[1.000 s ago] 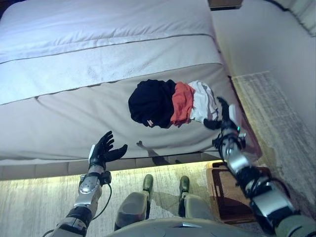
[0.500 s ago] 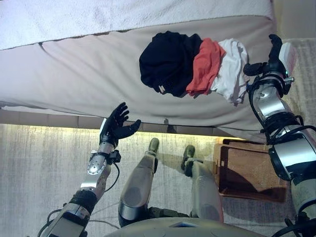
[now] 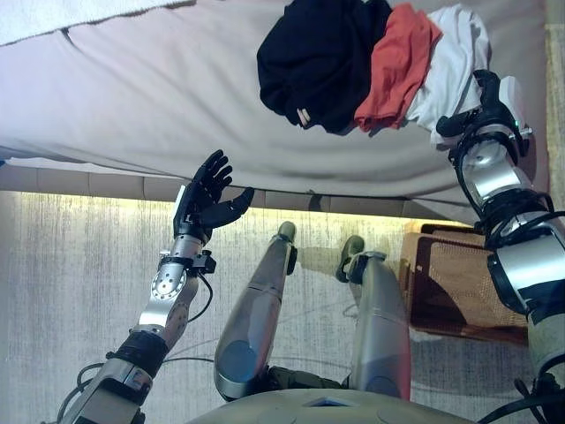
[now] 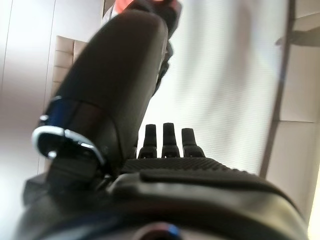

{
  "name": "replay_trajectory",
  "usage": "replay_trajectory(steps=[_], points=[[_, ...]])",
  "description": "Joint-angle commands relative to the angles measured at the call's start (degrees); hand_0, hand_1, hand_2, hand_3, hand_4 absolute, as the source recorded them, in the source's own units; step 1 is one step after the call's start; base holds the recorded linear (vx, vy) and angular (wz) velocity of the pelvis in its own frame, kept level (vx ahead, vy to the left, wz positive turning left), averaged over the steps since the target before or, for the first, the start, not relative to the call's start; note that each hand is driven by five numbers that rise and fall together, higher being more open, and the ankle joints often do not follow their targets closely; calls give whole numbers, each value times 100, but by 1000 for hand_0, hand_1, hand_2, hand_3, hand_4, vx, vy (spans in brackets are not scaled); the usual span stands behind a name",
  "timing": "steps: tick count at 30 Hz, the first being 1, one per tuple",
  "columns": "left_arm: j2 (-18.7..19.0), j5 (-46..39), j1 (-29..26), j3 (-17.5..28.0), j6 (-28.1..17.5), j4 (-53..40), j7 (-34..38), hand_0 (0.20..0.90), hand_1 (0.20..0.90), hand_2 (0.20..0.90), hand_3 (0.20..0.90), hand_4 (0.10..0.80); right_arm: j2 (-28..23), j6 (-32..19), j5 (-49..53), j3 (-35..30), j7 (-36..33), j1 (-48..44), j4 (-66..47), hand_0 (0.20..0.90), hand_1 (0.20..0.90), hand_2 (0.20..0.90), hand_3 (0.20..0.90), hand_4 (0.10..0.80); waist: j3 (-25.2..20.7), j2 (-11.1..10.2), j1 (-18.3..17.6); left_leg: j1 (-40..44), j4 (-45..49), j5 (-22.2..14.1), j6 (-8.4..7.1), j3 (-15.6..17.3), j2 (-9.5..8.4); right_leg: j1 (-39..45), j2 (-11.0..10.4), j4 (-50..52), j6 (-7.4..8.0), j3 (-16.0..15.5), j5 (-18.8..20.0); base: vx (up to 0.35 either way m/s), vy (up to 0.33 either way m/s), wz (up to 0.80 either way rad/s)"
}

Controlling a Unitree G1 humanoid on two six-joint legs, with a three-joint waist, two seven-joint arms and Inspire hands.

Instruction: Pick up the clothes from the bed and place them into the basket

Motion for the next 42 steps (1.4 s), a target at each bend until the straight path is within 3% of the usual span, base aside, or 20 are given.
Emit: replay_trajectory(steps=[1, 9, 10, 11, 12, 22, 26, 37, 42], points=[[243, -110, 165, 109, -648, -908, 99, 900, 900, 900, 900, 800, -681, -158, -6, 497, 61, -846, 113, 900, 900, 900, 900, 800, -229, 202, 109, -13, 394, -460, 309, 269, -47, 347, 142, 599, -290, -294, -667, 65, -23, 5], [441, -206, 426, 254, -662, -1410, -33, 900, 900, 900, 900, 800, -945, 45, -8, 919, 381, -1359, 148, 900, 900, 900, 900, 800, -229, 336, 232, -582, 818, -493, 345, 287, -144, -273, 118, 1117, -335, -296, -787, -13, -16, 3], [465, -155, 444, 249, -681, -1450, -19, 900, 900, 900, 900, 800, -981, 31, 64, 954, 366, -1398, 124, 773, 773, 773, 752, 652, -229, 337, 236, -626, 864, -502, 350, 291, -147, -319, 115, 1176, -340, -305, -805, -23, -27, 6], [517, -173, 464, 267, -663, -1483, -15, 900, 900, 900, 900, 800, -1033, -64, 61, 945, 379, -1424, 78, 434, 434, 434, 356, 256, -229, 335, 239, -660, 940, -520, 351, 295, -150, -357, 106, 1265, -333, -314, -839, -16, -23, 9], [522, -184, 464, 267, -665, -1479, -20, 900, 900, 900, 900, 800, -1038, -70, 59, 942, 380, -1425, 76, 300, 300, 300, 200, 100, -229, 335, 239, -666, 951, -524, 351, 296, -151, -363, 104, 1276, -333, -314, -843, -13, -26, 18], [615, -288, 754, 392, -714, -1520, -321, 900, 900, 900, 900, 800, -1240, -155, -2, 756, 194, -1208, -31, 300, 300, 300, 200, 100, -229, 188, 274, -104, 882, -573, 307, 223, -132, 266, 124, 1011, -282, -406, -802, 17, -3, 10], [625, -324, 757, 460, -672, -1447, -420, 900, 900, 900, 900, 800, -1290, -176, -28, 612, 281, -991, -54, 300, 300, 300, 200, 100, -252, 18, 227, 627, 288, -224, 253, 215, -38, 1059, 134, 370, -284, -438, -572, 35, 48, -14], [501, -132, 626, 295, -413, -1294, -284, 900, 900, 900, 900, 800, -1708, -552, 18, 151, 594, -371, -57, 300, 300, 300, 200, 100, -1022, -430, 25, 2254, -1490, 207, 155, 297, 280, 2796, 296, -1620, -206, -461, -112, 97, 36, -17], [385, 7, 517, 243, -421, -1109, -120, 900, 900, 900, 900, 800, -2064, -986, 259, -103, 668, 76, -554, 300, 300, 300, 200, 100, -1457, -675, -274, 3254, -2616, 253, 146, 528, 421, 3707, 407, -2913, -59, -292, 241, 89, 38, -20]])
